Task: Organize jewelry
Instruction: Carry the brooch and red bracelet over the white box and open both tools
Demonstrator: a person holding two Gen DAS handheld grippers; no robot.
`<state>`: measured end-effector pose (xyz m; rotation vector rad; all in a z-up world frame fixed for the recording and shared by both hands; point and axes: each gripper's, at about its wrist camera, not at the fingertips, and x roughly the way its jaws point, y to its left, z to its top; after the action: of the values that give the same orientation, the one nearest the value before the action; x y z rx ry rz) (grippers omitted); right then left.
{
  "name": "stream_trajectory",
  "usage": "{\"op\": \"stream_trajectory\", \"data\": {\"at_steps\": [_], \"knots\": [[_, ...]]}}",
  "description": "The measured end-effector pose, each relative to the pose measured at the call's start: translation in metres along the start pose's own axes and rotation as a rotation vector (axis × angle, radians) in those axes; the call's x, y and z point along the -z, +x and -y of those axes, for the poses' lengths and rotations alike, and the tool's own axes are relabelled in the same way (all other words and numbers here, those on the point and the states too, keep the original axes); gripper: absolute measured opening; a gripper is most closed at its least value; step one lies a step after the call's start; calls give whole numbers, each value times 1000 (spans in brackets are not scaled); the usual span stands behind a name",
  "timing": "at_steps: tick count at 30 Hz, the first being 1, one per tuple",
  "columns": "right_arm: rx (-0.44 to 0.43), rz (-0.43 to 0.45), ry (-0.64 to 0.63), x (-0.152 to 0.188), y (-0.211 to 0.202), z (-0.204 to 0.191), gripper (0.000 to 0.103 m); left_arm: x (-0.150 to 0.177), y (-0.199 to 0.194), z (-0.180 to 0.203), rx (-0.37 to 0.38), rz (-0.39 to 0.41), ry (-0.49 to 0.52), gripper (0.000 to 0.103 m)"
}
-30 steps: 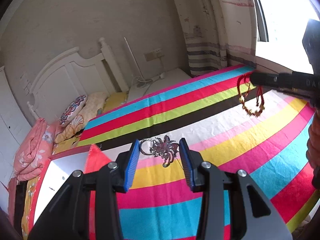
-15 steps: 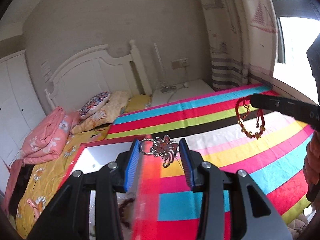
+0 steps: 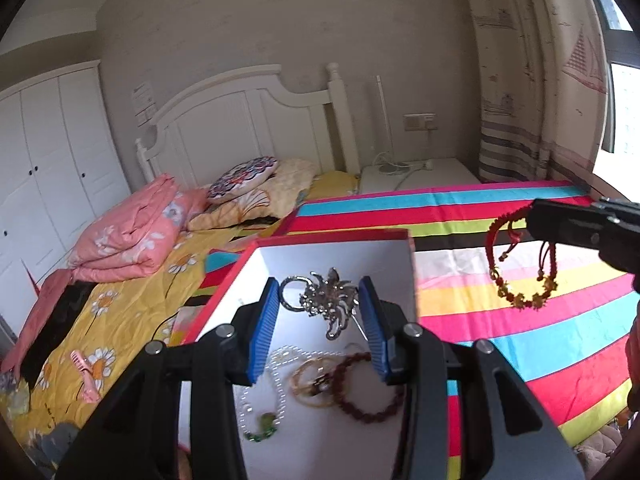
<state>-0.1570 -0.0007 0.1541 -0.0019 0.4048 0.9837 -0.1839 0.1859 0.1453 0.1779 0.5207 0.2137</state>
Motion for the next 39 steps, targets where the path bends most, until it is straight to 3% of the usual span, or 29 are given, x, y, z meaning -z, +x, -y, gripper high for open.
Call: {"op": "stream_trajectory", "data": {"at_steps": [14, 35, 39], "knots": [[-103, -76, -102, -19, 65, -55, 10, 18, 12, -38, -47, -70, -104, 40], [-82, -148, -52, -21, 110, -56, 10, 35, 23, -50, -19, -117, -168, 40], [-28, -226, -6, -14, 127, -45, 10, 37, 27, -51, -3, -128, -182, 46]]}}
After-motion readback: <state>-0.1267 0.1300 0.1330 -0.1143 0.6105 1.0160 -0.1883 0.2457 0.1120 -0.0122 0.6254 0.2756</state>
